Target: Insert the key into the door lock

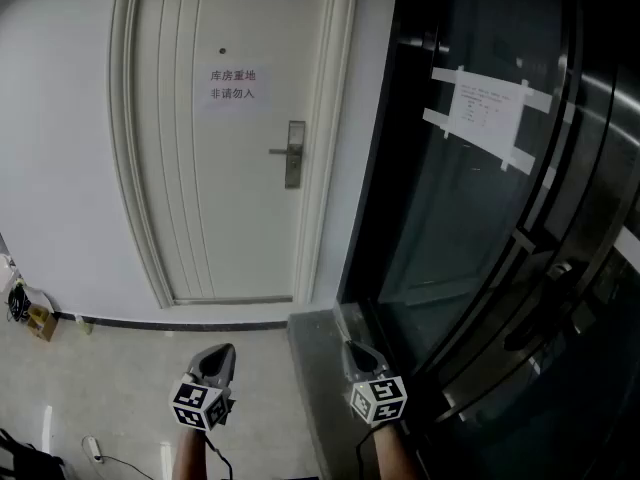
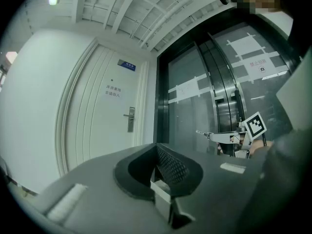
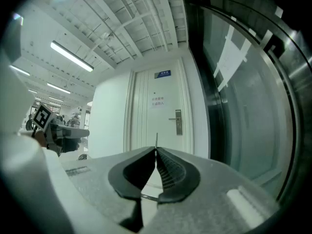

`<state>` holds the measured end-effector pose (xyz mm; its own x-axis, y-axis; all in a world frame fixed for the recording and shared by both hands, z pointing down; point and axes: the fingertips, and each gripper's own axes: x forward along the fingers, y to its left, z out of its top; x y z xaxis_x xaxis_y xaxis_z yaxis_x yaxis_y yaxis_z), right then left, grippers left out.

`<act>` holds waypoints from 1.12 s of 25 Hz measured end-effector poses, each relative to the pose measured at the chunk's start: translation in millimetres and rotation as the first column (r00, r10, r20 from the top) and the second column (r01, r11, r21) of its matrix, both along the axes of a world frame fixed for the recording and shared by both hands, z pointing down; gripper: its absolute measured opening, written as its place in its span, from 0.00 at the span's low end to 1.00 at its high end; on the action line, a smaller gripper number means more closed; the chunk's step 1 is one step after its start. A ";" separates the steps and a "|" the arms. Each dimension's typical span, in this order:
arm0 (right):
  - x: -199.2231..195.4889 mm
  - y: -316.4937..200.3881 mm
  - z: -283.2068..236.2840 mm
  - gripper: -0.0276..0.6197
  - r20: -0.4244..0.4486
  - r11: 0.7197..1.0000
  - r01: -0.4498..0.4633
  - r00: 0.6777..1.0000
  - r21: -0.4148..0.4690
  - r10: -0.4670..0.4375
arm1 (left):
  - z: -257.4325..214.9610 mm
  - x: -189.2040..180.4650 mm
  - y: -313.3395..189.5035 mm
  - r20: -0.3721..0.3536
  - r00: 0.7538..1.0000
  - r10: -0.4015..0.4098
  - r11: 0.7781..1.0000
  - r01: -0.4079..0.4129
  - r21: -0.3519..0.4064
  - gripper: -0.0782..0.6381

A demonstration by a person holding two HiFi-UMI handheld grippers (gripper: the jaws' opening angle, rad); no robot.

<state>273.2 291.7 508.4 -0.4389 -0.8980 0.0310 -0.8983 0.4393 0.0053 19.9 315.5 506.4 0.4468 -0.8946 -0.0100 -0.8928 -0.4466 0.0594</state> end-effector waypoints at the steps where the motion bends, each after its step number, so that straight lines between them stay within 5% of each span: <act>1: -1.4 0.3 0.1 0.06 0.005 1.000 0.002 1.000 -0.001 -0.002 | 1.1 -1.3 -0.3 0.000 1.000 0.003 1.000 -0.003 -0.002 0.11; 16: -38.6 -7.8 10.5 0.06 -0.016 1.000 0.018 1.000 -0.013 -0.018 | 12.8 -26.8 -8.7 -0.015 1.000 0.020 1.000 -0.020 -0.006 0.11; 28: -62.0 -76.2 16.9 0.06 -0.017 0.999 0.035 0.999 -0.008 -0.035 | 14.8 -47.8 -65.6 -0.023 1.000 0.004 1.000 -0.004 0.006 0.11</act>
